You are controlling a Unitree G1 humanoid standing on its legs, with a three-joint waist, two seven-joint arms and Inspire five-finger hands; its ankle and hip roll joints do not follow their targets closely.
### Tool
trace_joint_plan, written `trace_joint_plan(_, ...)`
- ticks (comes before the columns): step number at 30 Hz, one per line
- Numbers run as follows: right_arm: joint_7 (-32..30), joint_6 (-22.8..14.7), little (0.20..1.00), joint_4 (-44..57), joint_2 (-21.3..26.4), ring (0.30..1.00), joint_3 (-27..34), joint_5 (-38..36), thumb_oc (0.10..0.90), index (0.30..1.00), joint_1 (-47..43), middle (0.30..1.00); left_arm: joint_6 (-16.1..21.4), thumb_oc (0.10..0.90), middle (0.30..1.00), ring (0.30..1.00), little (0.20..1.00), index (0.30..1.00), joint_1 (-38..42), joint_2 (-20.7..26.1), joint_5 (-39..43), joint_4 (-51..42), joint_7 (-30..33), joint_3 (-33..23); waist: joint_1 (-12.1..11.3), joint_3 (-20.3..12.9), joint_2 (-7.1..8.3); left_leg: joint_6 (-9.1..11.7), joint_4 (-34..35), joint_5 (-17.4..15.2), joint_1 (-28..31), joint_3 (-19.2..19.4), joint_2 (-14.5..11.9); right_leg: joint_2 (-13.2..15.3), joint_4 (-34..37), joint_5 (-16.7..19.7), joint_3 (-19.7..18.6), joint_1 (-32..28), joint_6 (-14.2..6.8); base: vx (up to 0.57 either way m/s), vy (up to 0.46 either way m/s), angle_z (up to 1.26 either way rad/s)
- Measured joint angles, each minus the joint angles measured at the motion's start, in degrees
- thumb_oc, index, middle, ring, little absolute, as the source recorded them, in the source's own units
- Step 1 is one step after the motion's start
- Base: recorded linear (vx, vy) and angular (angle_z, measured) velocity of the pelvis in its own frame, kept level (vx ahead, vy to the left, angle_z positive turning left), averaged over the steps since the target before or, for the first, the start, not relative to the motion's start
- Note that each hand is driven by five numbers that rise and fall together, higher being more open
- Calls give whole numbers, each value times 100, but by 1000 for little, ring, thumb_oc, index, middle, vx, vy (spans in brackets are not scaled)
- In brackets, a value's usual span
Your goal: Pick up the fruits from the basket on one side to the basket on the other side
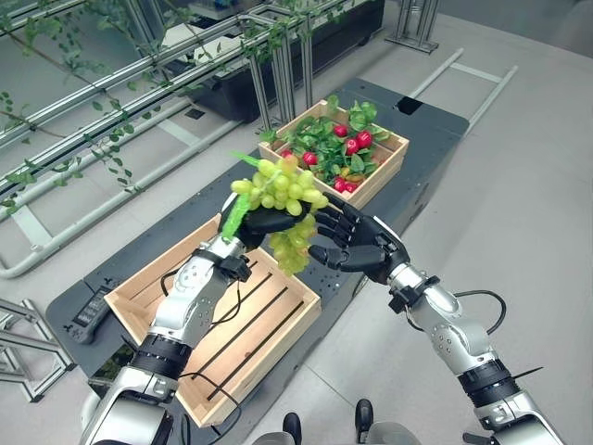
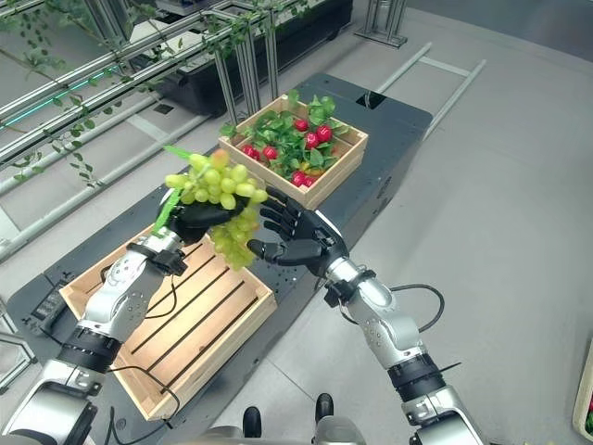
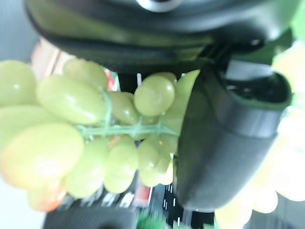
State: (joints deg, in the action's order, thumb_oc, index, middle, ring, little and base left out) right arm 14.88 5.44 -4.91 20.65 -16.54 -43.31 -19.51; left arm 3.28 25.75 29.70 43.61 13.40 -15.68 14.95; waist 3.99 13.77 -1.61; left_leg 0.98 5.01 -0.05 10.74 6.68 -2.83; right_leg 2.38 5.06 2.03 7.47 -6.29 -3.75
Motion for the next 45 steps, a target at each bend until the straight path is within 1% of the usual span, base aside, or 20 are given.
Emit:
trace_joint_plan(3, -27, 100, 900, 2, 23, 900, -25, -130, 800, 900, -82, 900, -27, 400, 300, 300, 300, 300, 51, 15, -11, 106, -178, 254, 123, -173, -26, 0, 2, 0, 23, 121, -6, -14, 0, 16, -116, 33, 7, 19, -43, -22)
trace_joint_plan(5, -32, 185, 900, 2, 93, 900, -59, -311, 800, 900, -94, 900, -30, 400, 300, 300, 300, 300, 149, 14, -71, 184, -244, 389, 139, -204, -39, 0, 2, 0, 51, 165, -14, -30, 0, 37, -215, 39, 17, 7, -40, -20)
trace_joint_plan(8, -33, 492, 900, 3, 165, 900, -81, -713, 800, 900, -95, 900, -30, 400, 300, 300, 300, 300, 274, 13, -188, 270, -308, 505, 242, -216, -50, 1, 3, -1, 69, 190, -35, -58, 0, 75, -261, 51, 36, 11, -31, -13)
trace_joint_plan(10, -41, 780, 900, 3, 205, 900, -76, -979, 800, 900, -93, 900, -29, 400, 300, 300, 300, 300, 276, 15, -248, 290, -385, 507, 319, -217, -49, 1, 4, -1, 70, 214, -51, -74, 0, 104, -278, 70, 49, 23, -23, -6)
trace_joint_plan(13, -42, 977, 900, 3, 215, 900, -87, -1189, 800, 900, -86, 900, -29, 400, 300, 300, 300, 300, 276, 29, -303, 306, -404, 531, 309, -230, -60, 3, 4, -1, 79, 314, -63, -91, 1, 139, -368, 99, 60, 9, -16, -14)
trace_joint_plan(17, -59, 1343, 900, 4, 287, 900, -67, -1597, 800, 900, 66, 900, -25, 400, 300, 300, 300, 300, 276, 38, -284, 308, -396, 720, 353, -443, -64, 8, 4, 3, 30, 339, -64, -95, 1, 155, -400, 164, 59, 1, -11, -5)
trace_joint_plan(19, -125, 1469, 900, 4, 287, 900, -81, -1804, 800, 900, 70, 900, -16, 400, 300, 300, 300, 300, 276, 37, -268, 307, -396, 725, 400, -483, -62, 8, 4, 2, 30, 349, -61, -95, 1, 167, -412, 171, 55, 1, -1, -2)
trace_joint_plan(22, -218, 1612, 900, 4, 277, 900, -248, -1816, 800, 900, 75, 900, 23, 400, 300, 300, 300, 300, 291, 29, -239, 303, -353, 740, 450, -536, -51, 8, 4, 2, 30, 374, -62, -99, 1, 171, -428, 182, 54, 8, 4, -5)
trace_joint_plan(23, -246, 1722, 900, 3, 284, 900, -405, -1816, 800, 900, 85, 900, 32, 400, 300, 300, 300, 300, 336, 27, -238, 262, -291, 762, 448, -539, -46, 8, 4, 2, 26, 381, -63, -100, 1, 176, -441, 190, 53, 7, 2, -4)
trace_joint_plan(26, -341, 1862, 900, 2, 246, 900, -721, -1814, 800, 900, 154, 900, 55, 400, 300, 300, 300, 300, 373, 27, -224, 77, -230, 782, 436, -541, -42, 8, 4, 2, 25, 405, -63, -100, 1, 182, -465, 197, 52, 12, -1, -3)
trace_joint_plan(29, -552, 1891, 900, -14, 135, 900, -922, -1809, 800, 900, 241, 900, 79, 400, 300, 300, 300, 300, 379, 21, 11, -166, -238, 783, 420, -544, -38, 8, 4, 2, 25, 413, -60, -98, 1, 185, -474, 200, 50, 0, 0, 0)
trace_joint_plan(32, -773, 1890, 900, -56, 89, 900, -923, -1813, 800, 900, 260, 900, 81, 400, 300, 300, 300, 300, 393, 22, 61, -295, -261, 785, 410, -558, -18, 8, 4, 2, 27, 414, -60, -98, 1, 187, -475, 199, 50, 0, 0, 0)
trace_joint_plan(34, -902, 1888, 900, -163, 46, 900, -909, -2149, 800, 900, 259, 900, 82, 400, 300, 300, 300, 300, 393, 22, 231, -294, -270, 800, 400, -566, -5, 8, 4, 2, 27, 414, -60, -98, 1, 188, -476, 200, 52, 0, 0, 0)
trace_joint_plan(35, -991, 1889, 900, -278, -7, 900, -900, -2519, 800, 900, 274, 900, 82, 400, 300, 300, 300, 300, 393, 11, 232, -294, -270, 820, 399, -572, -1, 8, 4, 2, 28, 414, -61, -98, 1, 188, -474, 198, 52, 0, 0, 0)
trace_joint_plan(37, -1113, 1887, 900, -434, -154, 900, -912, -2989, 800, 900, 285, 900, 82, 400, 300, 300, 300, 300, 394, -35, 232, -294, -280, 878, 390, -573, 0, 8, 4, 2, 26, 412, -61, -97, 1, 189, -457, 198, 53, 15, -4, 1)
trace_joint_plan(38, -1149, 1883, 900, -438, -218, 900, -926, -3165, 800, 900, 288, 900, 82, 400, 300, 300, 300, 300, 394, -79, 232, -294, -281, 912, 381, -574, 0, 8, 4, 2, 25, 402, -62, -96, 1, 189, -430, 193, 54, 30, -8, 4)
trace_joint_plan(39, -1151, 1849, 900, -438, -268, 900, -939, -3183, 800, 900, 287, 900, 82, 400, 300, 300, 300, 300, 395, -126, 232, -293, -279, 916, 370, -573, 0, 8, 4, 2, 25, 389, -62, -95, 1, 189, -418, 188, 54, 27, -1, 8)
trace_joint_plan(41, -1156, 1570, 900, -436, -408, 900, -989, -3182, 800, 900, 285, 900, 82, 400, 300, 300, 300, 300, 424, -247, 232, -294, -285, 934, 311, -574, 0, 8, 4, 3, 28, 339, -61, -94, 1, 188, -391, 169, 54, 21, 6, 8)
trace_joint_plan(44, -1156, 1146, 900, -407, -463, 900, -1060, -3180, 800, 900, 239, 900, 82, 400, 300, 300, 300, 300, 482, -245, 231, -295, -299, 945, 240, -576, -2, 9, 4, 5, 26, 323, -59, -92, 1, 188, -380, 164, 55, 5, 2, 1)
trace_joint_plan(45, -1156, 1101, 900, -394, -461, 900, -1060, -3179, 800, 900, 226, 900, 82, 400, 300, 300, 300, 300, 487, -245, 231, -295, -299, 944, 227, -576, -3, 9, 4, 5, 26, 323, -58, -91, 2, 188, -380, 165, 55, 0, 0, 0)
